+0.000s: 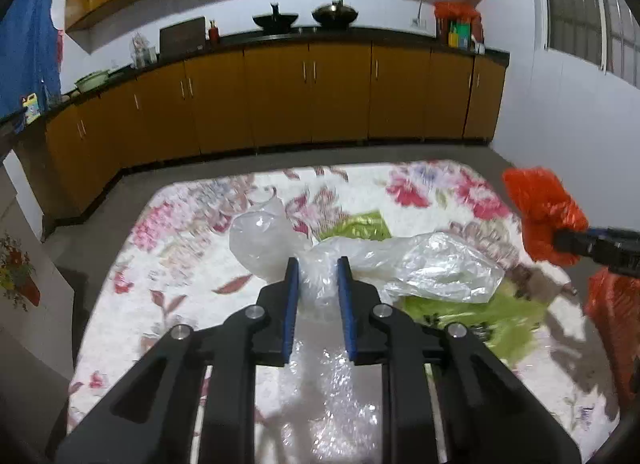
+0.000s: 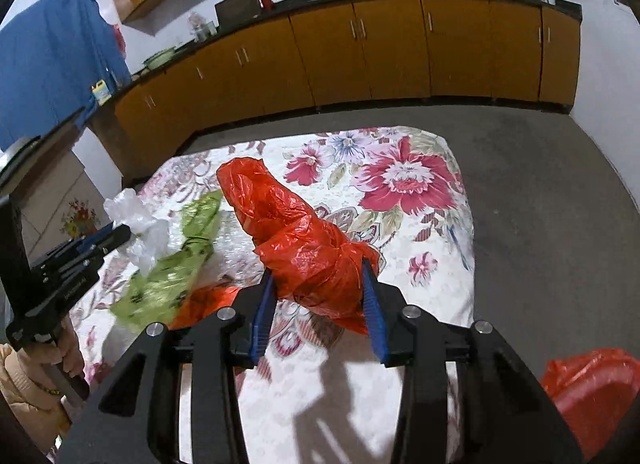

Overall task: Collect trash
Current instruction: 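Carry the red bag to the basket with the right gripper while the left gripper grasps the clear bag, then drop the red bag and clear bag into the red basket with both grippers, then grasp the lime green bag with the right gripper, then grasp the bubble wrap with the left gripper while the right gripper holds the lime green bag, then carry the lime green bag and bubble wrap to the basket with both grippers, then release the lime green bag and bubble wrap into the red basket with both grippers, then grasp a red bag with the right gripper while the left gripper grasps bubble wrap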

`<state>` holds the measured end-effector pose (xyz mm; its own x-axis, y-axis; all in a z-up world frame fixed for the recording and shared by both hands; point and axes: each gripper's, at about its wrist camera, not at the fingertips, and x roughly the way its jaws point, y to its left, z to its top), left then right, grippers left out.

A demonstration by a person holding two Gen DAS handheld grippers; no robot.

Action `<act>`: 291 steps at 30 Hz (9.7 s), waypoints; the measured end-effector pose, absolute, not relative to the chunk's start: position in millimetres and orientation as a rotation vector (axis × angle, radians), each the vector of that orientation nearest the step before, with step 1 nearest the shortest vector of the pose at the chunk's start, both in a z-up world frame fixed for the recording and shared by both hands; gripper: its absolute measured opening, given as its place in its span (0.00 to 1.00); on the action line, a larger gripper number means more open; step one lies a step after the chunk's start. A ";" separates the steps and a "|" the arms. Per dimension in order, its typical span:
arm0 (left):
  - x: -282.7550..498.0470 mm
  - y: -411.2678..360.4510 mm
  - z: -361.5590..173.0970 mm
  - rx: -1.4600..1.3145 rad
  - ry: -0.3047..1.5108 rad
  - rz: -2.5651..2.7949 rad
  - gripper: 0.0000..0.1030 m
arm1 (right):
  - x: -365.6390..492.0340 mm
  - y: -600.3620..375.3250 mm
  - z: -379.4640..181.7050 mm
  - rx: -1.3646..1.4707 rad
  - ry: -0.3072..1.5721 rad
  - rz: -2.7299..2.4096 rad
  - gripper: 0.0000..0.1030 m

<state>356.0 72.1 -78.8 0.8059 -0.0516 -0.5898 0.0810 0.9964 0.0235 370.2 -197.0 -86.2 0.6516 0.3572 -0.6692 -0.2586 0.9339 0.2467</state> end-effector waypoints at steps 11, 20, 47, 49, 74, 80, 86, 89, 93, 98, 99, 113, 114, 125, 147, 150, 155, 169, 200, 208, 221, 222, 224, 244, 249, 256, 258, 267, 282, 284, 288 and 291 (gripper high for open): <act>293.1 57.8 -13.5 0.014 0.516 -0.129 0.19 | 302.4 -220.7 -40.0 0.155 0.683 0.319 0.40; 246.6 -6.9 12.8 0.011 0.483 -0.293 0.19 | 231.3 -270.5 -8.7 0.200 0.601 0.169 0.40; 202.6 -196.8 -27.4 0.059 0.606 -0.678 0.20 | 131.6 -403.6 -28.4 0.494 0.579 -0.133 0.41; 203.2 -204.3 -32.2 0.063 0.617 -0.693 0.20 | 129.1 -411.2 -31.0 0.508 0.576 -0.142 0.43; 207.4 -185.7 -62.6 0.033 0.668 -0.634 0.52 | 131.4 -399.8 -34.0 0.415 0.589 -0.167 0.57; 200.9 -122.1 -55.3 0.042 0.588 -0.450 0.61 | 148.7 -354.3 -29.6 0.329 0.601 -0.054 0.57; 200.6 -36.6 -60.5 -0.001 0.580 -0.243 0.61 | 177.4 -293.4 -30.0 0.264 0.640 0.094 0.56; 199.1 7.1 -62.3 -0.042 0.574 -0.136 0.61 | 197.5 -258.0 -27.2 0.230 0.652 0.170 0.55; 197.5 55.4 -60.9 -0.091 0.555 -0.017 0.61 | 233.4 -201.7 -24.9 0.178 0.667 0.269 0.52; 197.1 99.4 -59.2 -0.114 0.538 0.077 0.62 | 283.3 -128.2 -33.9 0.073 0.700 0.342 0.49; 196.7 107.0 -59.9 -0.117 0.537 0.087 0.63 | 292.3 -117.0 -37.1 0.058 0.708 0.350 0.49; 198.2 159.0 -83.9 -0.185 0.580 0.148 0.65 | 379.8 -46.8 -114.3 -0.073 0.972 0.335 0.28; 198.8 159.2 -85.9 -0.188 0.584 0.145 0.65 | 376.4 -47.3 -114.6 -0.075 0.966 0.343 0.24; 208.2 143.3 -88.1 -0.193 0.596 0.086 0.65 | 344.7 -74.9 -72.1 0.019 0.814 0.366 0.04; 312.7 31.8 -126.1 -0.090 0.820 -0.138 0.32 | 283.9 -187.5 -76.6 0.164 0.788 0.217 0.05; 309.7 34.3 -126.4 -0.094 0.815 -0.146 0.02 | 280.7 -190.4 -78.3 0.172 0.791 0.214 0.05; 294.5 43.7 -105.9 -0.080 0.743 -0.149 0.02 | 272.5 -196.7 -77.7 0.191 0.785 0.215 0.05; 329.2 12.8 -108.7 -0.015 0.798 -0.155 0.62 | 260.4 -202.7 -82.2 0.209 0.807 0.225 0.05; 232.2 25.9 -16.2 -0.027 0.581 -0.254 0.01 | 209.2 -230.5 -47.9 0.230 0.728 0.207 0.05; 208.9 -28.2 3.2 -0.004 0.549 -0.382 0.01 | 175.4 -270.4 -32.5 0.258 0.680 0.125 0.05; 177.1 -155.6 -3.1 0.008 0.575 -0.658 0.01 | 118.5 -358.7 -32.6 0.360 0.647 -0.079 0.05; 175.1 -163.2 -4.3 0.009 0.578 -0.672 0.01 | 115.1 -365.2 -33.8 0.369 0.646 -0.093 0.05; 171.4 -178.8 -7.4 0.013 0.587 -0.702 0.01 | 110.5 -374.9 -35.4 0.379 0.644 -0.109 0.05; 186.8 -223.9 -71.6 0.022 0.756 -0.739 0.22 | 106.6 -412.6 -65.6 0.449 0.682 -0.179 0.26; 189.5 -208.2 -70.4 0.029 0.726 -0.678 0.32 | 105.7 -417.2 -66.5 0.452 0.681 -0.186 0.26; 196.4 -176.2 -67.8 -0.004 0.716 -0.590 0.38 | 110.6 -401.8 -62.8 0.412 0.680 -0.166 0.26; 198.1 -166.8 -67.1 -0.011 0.716 -0.567 0.38 | 112.8 -397.5 -62.1 0.407 0.682 -0.154 0.26; 207.0 -124.9 -71.4 -0.001 0.703 -0.444 0.41 | 124.5 -374.1 -58.3 0.361 0.695 -0.117 0.26; 288.4 22.6 -103.3 -0.077 0.762 -0.002 0.55 | 161.4 -318.5 -67.1 0.300 0.754 -0.008 0.26; 296.8 29.7 -111.7 -0.077 0.787 0.013 0.55 | 170.6 -308.4 -67.9 0.292 0.761 0.013 0.26; 309.8 32.6 -129.2 -0.044 0.837 0.012 0.55 | 189.1 -283.3 -66.5 0.271 0.766 0.060 0.26; 315.2 36.3 -144.1 -0.038 0.884 0.012 0.55 | 204.0 -262.5 -63.8 0.252 0.762 0.103 0.26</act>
<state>315.2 36.3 -144.1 0.6339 -0.0052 -0.7734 -0.0266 0.9992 -0.0285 204.0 -262.5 -63.8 0.7200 0.1829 -0.6694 -0.0011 0.9649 0.2625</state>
